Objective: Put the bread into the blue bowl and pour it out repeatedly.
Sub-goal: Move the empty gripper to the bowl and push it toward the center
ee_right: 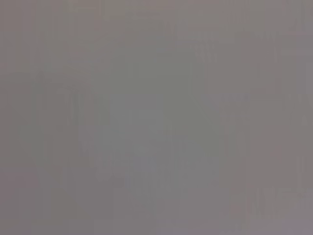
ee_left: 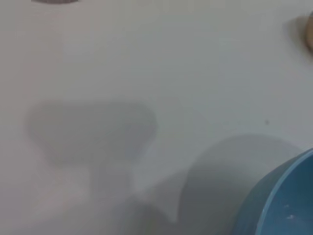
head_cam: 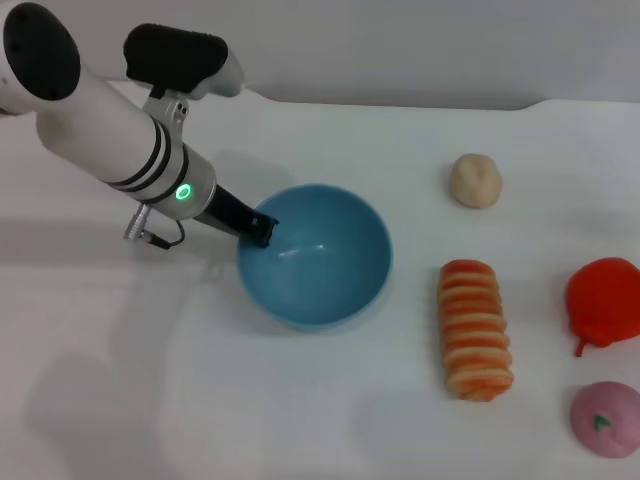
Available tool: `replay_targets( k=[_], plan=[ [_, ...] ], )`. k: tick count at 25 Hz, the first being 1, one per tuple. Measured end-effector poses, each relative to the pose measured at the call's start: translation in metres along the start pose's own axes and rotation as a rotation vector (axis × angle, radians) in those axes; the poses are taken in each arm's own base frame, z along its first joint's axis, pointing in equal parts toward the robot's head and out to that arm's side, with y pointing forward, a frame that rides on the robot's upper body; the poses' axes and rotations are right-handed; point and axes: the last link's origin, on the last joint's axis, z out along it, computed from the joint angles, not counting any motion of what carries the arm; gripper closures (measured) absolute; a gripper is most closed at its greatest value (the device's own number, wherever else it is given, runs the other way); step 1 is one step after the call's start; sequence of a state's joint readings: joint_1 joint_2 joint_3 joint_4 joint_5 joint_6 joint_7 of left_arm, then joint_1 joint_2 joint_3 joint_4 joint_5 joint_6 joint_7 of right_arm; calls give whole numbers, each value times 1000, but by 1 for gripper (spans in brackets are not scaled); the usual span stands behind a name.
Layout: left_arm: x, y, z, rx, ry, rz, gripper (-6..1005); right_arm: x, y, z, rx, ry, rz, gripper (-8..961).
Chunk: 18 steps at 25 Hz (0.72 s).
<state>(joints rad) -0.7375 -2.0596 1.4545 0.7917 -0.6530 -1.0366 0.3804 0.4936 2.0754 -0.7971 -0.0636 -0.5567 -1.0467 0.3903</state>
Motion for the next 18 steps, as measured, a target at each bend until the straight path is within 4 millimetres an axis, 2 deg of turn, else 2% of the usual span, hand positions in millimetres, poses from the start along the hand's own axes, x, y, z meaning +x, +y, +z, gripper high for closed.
replay_targets(
  k=[4, 11, 18],
  plan=[
    [6, -4, -5, -19, 36, -69, 1000, 3, -2, 9, 39, 44, 50, 479],
    [5, -18, -11, -40, 74, -192, 999, 7, -7, 39, 111, 244, 243, 479],
    [4, -21, -14, -52, 82, -231, 999, -11, 26, 68, -106, 415, 324, 478]
  ],
)
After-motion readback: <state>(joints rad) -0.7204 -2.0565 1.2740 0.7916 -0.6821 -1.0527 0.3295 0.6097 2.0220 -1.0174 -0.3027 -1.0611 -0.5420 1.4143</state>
